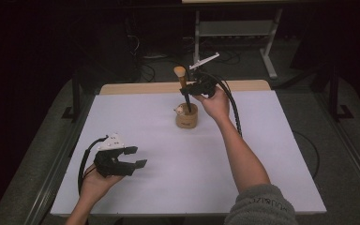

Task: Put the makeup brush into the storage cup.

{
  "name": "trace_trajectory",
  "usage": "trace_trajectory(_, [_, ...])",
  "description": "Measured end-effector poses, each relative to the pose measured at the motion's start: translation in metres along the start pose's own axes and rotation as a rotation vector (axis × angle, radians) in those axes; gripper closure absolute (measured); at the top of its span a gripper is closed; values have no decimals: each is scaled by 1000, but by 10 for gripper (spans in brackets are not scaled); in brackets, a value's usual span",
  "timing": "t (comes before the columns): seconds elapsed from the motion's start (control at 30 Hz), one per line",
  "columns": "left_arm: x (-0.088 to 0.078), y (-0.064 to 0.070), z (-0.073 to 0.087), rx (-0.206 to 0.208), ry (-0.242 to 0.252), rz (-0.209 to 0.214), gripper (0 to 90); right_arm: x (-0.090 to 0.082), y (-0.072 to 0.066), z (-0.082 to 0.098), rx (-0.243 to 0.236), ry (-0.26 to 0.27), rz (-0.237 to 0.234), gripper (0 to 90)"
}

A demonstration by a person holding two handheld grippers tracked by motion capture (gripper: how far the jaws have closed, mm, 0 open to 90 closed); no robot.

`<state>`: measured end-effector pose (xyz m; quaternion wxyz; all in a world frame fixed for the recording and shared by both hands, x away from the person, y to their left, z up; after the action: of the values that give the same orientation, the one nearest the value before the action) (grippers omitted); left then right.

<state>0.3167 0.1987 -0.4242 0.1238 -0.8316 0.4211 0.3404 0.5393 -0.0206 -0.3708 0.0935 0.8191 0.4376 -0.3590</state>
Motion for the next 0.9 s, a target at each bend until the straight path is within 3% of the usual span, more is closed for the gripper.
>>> trace_trajectory(0.13, [0, 0, 0, -5, -2, 2, 357, 3, 1, 4, -8, 0, 4, 732])
trace_trajectory(0.33, [0, 0, 1, -3, -2, 1, 356, 8, 2, 11, 17, -16, 0, 732])
trace_trajectory(0.4, [1, 0, 0, 0, -1, 1, 356, 9, 3, 12, 0, -17, 7, 732])
trace_trajectory(0.7, [2, 1, 0, -3, 4, 7, 352, 13, 5, 25, 41, -16, 7, 732])
trace_trajectory(0.9, [3, 1, 0, -2, -1, 8, 348, 15, 6, 31, 43, -15, 9, 731])
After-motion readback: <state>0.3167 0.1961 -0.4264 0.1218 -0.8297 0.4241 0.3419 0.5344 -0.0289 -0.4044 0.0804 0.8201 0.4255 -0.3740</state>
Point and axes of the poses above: each handheld gripper's, and its own axes: x roughly forward along the jaws, z roughly out of its underside, y roughly to its right, the point moved 7 cm from there along x, roughly forward along the jaws, and after that the axes turned 4 degrees about -y, right-handed, at the moved point
